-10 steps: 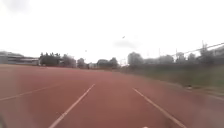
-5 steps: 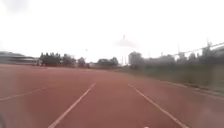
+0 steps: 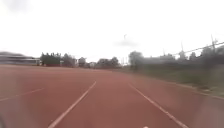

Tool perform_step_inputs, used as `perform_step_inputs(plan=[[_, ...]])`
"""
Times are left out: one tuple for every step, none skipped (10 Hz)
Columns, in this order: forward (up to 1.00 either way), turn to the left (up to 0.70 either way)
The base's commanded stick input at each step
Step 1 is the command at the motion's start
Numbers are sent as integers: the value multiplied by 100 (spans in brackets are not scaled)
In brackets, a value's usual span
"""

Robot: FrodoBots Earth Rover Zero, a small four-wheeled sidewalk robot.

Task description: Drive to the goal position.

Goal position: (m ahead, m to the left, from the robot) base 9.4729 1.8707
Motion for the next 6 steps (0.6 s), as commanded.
perform_step_inputs(plan=[[70,0],[70,0],[70,0],[70,0],[70,0],[70,0]])
